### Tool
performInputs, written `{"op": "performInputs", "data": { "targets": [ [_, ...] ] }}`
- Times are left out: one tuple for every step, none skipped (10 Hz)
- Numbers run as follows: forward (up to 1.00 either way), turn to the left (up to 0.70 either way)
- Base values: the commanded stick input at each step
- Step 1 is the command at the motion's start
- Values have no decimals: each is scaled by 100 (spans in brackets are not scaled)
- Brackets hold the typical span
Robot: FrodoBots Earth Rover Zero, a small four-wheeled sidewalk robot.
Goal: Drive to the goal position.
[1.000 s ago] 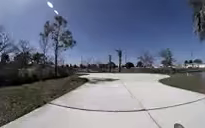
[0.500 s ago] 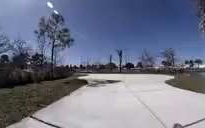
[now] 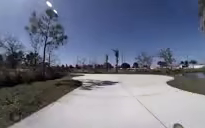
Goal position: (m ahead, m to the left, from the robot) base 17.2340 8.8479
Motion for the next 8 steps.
{"op": "performInputs", "data": {
  "targets": [
    [100,-22],
    [100,-40],
    [100,-36],
    [100,-11],
    [100,0],
    [100,0],
    [100,0],
    [100,0]
  ]
}}
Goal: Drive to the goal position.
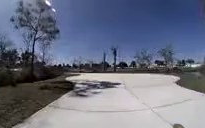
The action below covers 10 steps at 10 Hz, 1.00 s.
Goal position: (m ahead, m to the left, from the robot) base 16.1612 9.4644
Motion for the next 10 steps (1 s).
{"op": "performInputs", "data": {
  "targets": [
    [100,0],
    [100,0],
    [100,0],
    [100,0],
    [100,0],
    [100,0],
    [100,0],
    [100,0],
    [100,0],
    [100,0]
  ]
}}
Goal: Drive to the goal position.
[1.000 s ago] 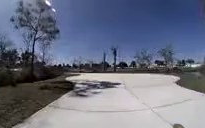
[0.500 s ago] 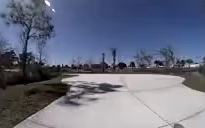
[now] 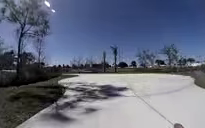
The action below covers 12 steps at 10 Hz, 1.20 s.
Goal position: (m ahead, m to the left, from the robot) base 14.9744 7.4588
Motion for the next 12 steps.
{"op": "performInputs", "data": {
  "targets": [
    [100,0],
    [100,0],
    [100,0],
    [100,0],
    [100,0],
    [100,0],
    [100,0],
    [100,0],
    [100,0],
    [100,0],
    [100,0],
    [100,0]
  ]
}}
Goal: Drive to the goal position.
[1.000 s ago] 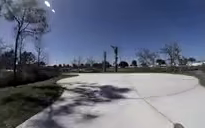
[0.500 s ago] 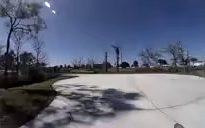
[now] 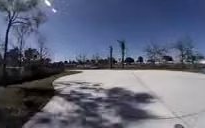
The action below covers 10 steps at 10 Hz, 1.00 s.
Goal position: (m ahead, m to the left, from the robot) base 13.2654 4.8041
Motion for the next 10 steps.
{"op": "performInputs", "data": {
  "targets": [
    [100,0],
    [100,0],
    [100,0],
    [100,0],
    [100,0],
    [100,0],
    [100,0],
    [100,0],
    [100,0],
    [100,0]
  ]
}}
